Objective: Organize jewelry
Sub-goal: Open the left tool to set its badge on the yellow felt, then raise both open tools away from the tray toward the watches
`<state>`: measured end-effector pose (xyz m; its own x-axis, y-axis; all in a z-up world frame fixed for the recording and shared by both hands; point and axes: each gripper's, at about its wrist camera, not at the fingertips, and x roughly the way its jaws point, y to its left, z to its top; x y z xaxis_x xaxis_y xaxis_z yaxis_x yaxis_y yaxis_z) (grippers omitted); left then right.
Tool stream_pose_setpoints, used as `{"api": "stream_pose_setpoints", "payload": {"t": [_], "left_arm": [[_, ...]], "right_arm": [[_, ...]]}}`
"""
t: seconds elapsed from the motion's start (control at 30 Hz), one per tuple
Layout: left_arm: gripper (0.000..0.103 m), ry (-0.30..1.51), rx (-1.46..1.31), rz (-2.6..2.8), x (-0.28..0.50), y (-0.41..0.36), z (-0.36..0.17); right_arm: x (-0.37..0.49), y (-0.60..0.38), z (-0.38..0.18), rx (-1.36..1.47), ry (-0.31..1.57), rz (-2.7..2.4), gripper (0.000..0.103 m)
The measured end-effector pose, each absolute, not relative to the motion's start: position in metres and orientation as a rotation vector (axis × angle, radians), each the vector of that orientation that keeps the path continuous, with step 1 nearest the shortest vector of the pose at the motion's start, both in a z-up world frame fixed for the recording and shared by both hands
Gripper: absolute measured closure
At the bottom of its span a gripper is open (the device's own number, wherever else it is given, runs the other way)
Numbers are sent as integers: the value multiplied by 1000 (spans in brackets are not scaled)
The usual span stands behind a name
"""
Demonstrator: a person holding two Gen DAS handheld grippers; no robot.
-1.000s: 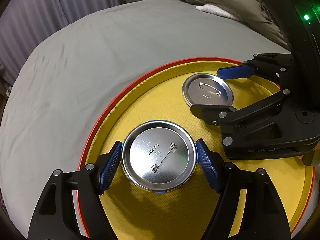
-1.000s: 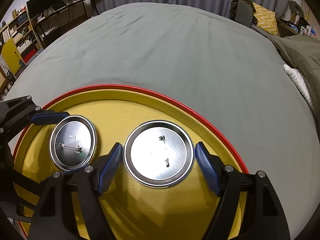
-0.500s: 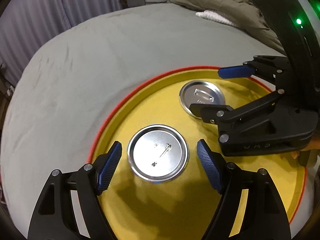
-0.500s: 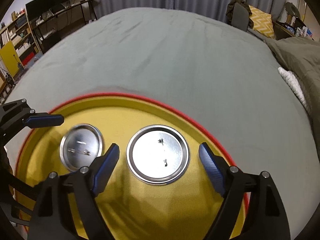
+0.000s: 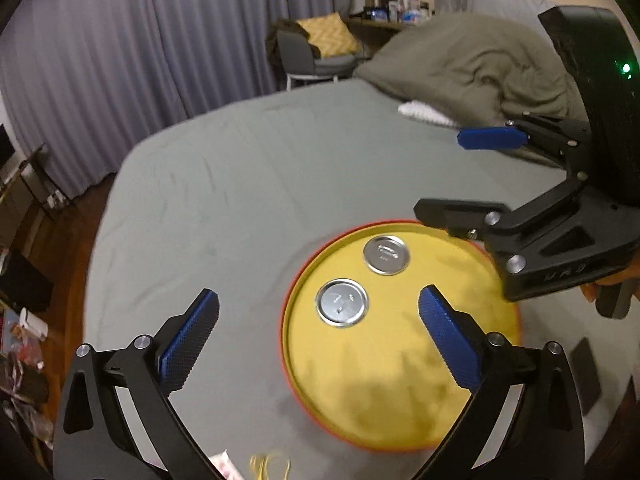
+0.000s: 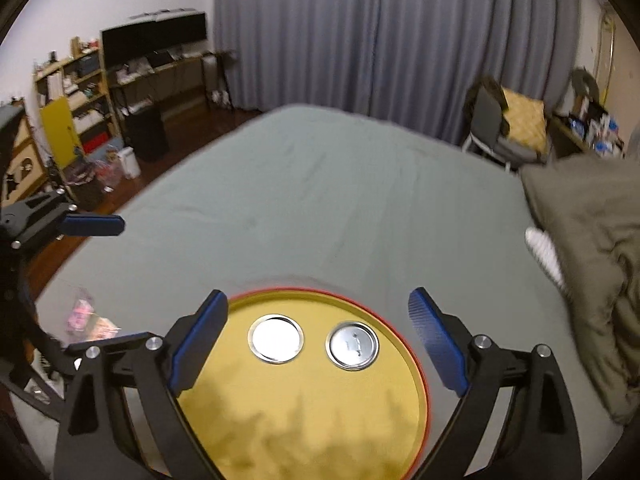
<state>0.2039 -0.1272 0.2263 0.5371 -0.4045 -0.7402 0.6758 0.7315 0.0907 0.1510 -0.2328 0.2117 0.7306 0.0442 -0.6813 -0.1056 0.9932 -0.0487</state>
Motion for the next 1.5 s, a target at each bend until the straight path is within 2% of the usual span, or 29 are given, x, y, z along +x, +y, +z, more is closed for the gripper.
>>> {"api": "stream_pose_setpoints", "payload": {"t": [0.1, 0.33, 0.53, 0.67, 0.9, 1.1, 1.5], "left_arm": [[5, 736, 399, -657, 170, -111, 261], [5, 720, 469, -709, 90, -84, 310], [5, 713, 506, -709, 35, -44, 330], [5, 725, 567, -676, -1, -3, 329], [5, 774, 512, -634, -37, 70, 306], [5, 835, 518, -601, -55, 118, 264], [5, 959, 507, -607, -40, 155, 163]], "right_arm": [[124, -218, 247, -102, 720, 119, 8], [67, -179, 309, -162, 712, 184, 8], [24, -139, 341, -224, 694, 252, 8], [0, -111, 341, -259, 687, 274, 8], [-26, -62, 322, -320, 706, 344, 8], [-29, -25, 302, -332, 721, 397, 8], [4, 30, 227, -310, 799, 473, 8]]}}
